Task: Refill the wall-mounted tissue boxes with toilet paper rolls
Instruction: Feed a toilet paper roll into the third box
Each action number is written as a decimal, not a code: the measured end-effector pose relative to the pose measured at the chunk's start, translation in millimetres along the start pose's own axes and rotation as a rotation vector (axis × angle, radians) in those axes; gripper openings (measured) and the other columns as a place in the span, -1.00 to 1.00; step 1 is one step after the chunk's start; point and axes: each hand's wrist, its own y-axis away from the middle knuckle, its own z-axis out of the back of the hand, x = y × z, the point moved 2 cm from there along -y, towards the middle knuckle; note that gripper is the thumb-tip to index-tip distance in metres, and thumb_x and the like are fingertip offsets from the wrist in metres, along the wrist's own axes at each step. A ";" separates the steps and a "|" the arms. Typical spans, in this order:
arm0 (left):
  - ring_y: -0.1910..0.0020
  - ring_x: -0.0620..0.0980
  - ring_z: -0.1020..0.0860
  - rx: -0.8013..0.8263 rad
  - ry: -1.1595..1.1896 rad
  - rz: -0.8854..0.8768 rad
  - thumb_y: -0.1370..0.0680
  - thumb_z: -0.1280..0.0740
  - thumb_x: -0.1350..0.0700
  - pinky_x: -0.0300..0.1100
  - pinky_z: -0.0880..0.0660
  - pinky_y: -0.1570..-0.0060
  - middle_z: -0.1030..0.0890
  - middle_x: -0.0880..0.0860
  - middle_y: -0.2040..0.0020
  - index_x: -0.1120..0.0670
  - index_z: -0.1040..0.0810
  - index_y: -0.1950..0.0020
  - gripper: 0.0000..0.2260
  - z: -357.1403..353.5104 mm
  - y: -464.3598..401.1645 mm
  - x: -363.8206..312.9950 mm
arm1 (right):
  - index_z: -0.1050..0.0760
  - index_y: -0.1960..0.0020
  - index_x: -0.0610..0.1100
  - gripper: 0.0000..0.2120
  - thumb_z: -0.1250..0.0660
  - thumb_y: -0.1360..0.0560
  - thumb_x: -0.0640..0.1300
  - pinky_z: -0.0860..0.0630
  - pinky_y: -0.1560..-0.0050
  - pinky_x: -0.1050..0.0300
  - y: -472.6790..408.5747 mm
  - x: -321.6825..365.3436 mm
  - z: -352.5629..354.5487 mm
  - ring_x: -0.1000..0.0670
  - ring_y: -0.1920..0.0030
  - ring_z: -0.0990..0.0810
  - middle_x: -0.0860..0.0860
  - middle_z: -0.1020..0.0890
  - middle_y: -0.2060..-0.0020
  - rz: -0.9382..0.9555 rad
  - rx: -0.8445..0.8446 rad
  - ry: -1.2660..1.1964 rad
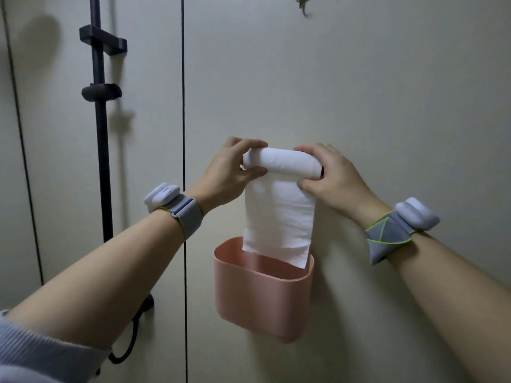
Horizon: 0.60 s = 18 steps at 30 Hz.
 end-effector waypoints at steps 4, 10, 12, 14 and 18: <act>0.03 -0.11 -0.53 0.066 -0.017 0.024 -0.54 -0.43 0.06 -0.52 -0.42 0.05 -0.44 -0.02 -0.19 -0.08 -0.52 -0.31 -0.65 10.6 16.4 13.9 | -0.48 -0.32 -0.08 -0.43 -0.46 -0.32 -0.29 -0.21 0.04 0.61 7.9 8.1 -11.0 0.11 0.00 -0.39 0.05 -0.43 -0.03 0.043 0.106 0.019; 0.20 0.04 -0.59 0.211 0.030 0.107 -0.51 -0.38 -0.19 -0.08 -0.58 0.07 -0.50 -0.06 -0.08 -0.10 -0.52 -0.30 -0.61 15.1 57.4 41.2 | -0.52 -0.26 -0.05 -0.57 -0.46 -0.40 -0.19 -0.28 0.03 0.52 24.9 12.9 -30.6 0.10 0.01 -0.43 0.05 -0.54 0.00 0.083 0.248 -0.028; 0.21 0.05 -0.60 0.225 0.046 0.152 -0.54 -0.36 -0.15 -0.04 -0.60 0.07 -0.55 -0.08 -0.11 -0.09 -0.51 -0.31 -0.63 11.9 66.7 43.0 | -0.53 -0.24 -0.02 -0.61 -0.45 -0.43 -0.13 -0.31 0.11 0.47 31.7 9.8 -36.5 0.09 0.11 -0.46 0.07 -0.56 0.07 0.038 0.306 -0.057; 0.22 -0.01 -0.59 0.242 0.092 0.193 -0.55 -0.33 -0.08 -0.09 -0.59 0.10 -0.58 -0.14 -0.09 -0.08 -0.50 -0.31 -0.66 5.5 72.1 42.3 | -0.55 -0.18 0.01 -0.68 -0.45 -0.45 -0.06 -0.34 0.21 0.41 37.4 3.1 -41.6 0.14 0.24 -0.48 0.14 -0.55 0.22 -0.019 0.345 -0.090; 0.19 -0.12 -0.56 0.271 0.181 0.227 -0.55 -0.40 0.09 -0.19 -0.58 0.11 -0.58 -0.11 -0.04 0.01 -0.50 -0.32 -0.66 -4.6 72.6 41.4 | -0.56 0.04 0.01 -0.84 -0.38 -0.50 0.09 -0.46 0.19 0.12 42.0 -6.6 -44.8 0.07 0.29 -0.54 0.04 -0.56 0.33 -0.081 0.390 -0.157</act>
